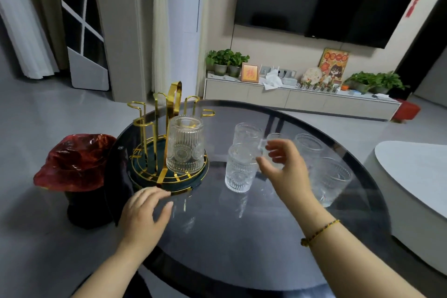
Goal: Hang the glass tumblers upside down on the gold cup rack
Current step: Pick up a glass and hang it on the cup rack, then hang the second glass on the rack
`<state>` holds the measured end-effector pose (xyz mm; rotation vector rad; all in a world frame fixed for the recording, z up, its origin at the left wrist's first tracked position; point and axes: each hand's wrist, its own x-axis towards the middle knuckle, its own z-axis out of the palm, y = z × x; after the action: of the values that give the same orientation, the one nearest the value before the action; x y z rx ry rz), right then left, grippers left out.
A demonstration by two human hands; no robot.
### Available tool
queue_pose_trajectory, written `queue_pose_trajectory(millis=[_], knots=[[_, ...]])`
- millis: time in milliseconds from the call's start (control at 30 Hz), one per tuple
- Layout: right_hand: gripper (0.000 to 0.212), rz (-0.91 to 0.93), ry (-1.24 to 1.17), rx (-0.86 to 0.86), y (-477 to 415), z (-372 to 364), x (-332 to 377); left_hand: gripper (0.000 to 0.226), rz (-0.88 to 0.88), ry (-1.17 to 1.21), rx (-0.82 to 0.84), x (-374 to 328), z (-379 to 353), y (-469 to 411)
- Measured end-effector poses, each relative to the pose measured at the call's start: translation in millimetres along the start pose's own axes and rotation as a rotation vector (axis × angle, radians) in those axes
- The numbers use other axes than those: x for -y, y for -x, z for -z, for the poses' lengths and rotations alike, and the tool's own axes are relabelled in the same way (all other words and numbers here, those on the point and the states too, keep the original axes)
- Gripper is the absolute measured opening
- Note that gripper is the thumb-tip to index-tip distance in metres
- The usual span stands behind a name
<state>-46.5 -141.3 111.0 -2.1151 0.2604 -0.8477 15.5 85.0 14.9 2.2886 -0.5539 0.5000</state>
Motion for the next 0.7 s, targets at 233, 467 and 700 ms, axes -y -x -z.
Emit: queue_pose_trajectory(millis=[233, 467, 700], knots=[[0.077, -0.307, -0.049, 0.103, 33, -40, -69, 0.059, 0.019, -0.14, 0.395, -12, -29, 11], [0.102, -0.369, 0.106, 0.155, 9, -71, -87, 0.053, 0.005, -0.217, 0.437, -11, -32, 9], [0.093, -0.365, 0.204, 0.108, -5, -86, -98, 0.052, 0.01, -0.24, 0.454, -11, -31, 6]])
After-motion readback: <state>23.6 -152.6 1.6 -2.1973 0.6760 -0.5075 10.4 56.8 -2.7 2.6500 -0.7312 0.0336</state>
